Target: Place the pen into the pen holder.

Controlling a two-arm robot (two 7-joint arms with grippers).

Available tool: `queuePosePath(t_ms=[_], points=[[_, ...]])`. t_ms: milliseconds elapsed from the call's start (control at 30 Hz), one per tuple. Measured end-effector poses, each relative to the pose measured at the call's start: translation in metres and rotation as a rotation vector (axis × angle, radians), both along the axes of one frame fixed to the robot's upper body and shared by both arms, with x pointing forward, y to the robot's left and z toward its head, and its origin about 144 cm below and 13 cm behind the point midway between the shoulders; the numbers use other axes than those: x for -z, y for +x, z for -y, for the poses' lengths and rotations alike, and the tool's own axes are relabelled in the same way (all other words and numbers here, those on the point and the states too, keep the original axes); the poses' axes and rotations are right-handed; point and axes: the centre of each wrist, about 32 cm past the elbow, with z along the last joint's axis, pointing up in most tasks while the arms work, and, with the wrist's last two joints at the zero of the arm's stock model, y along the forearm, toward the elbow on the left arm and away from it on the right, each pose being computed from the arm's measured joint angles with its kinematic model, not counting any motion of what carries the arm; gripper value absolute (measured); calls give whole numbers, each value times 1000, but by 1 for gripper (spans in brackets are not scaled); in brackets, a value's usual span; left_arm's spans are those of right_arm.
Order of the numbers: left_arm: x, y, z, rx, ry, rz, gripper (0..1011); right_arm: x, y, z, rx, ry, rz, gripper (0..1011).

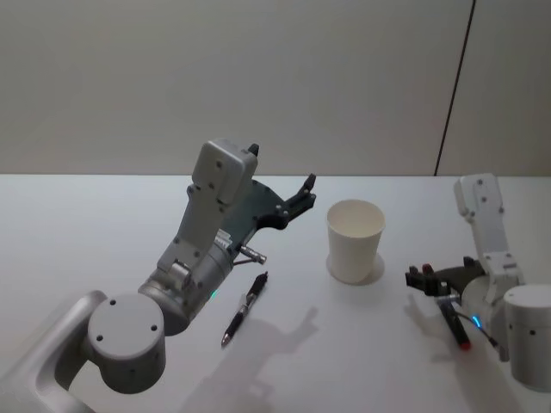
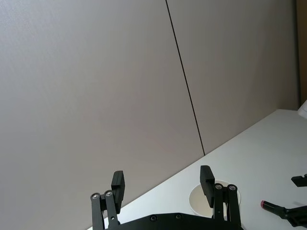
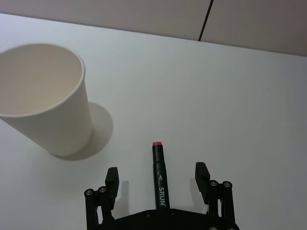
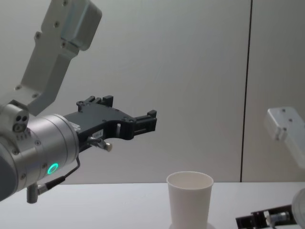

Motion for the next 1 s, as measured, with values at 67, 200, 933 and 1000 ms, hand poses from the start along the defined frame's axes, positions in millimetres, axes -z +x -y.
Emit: queuePosePath(t_ms=[67,200,933,1000], points=[[0,0,0,0,0,0,1003,2,1,-1,6,-3,-15,1001],[0,0,0,0,0,0,1003,5,2,-3,14,-7,-38,1001],[0,0,0,0,0,0,1003,17,5,0,39,0,-125,1002],[0,0,0,0,0,0,1003,18,5,0,37,3,-131,981]])
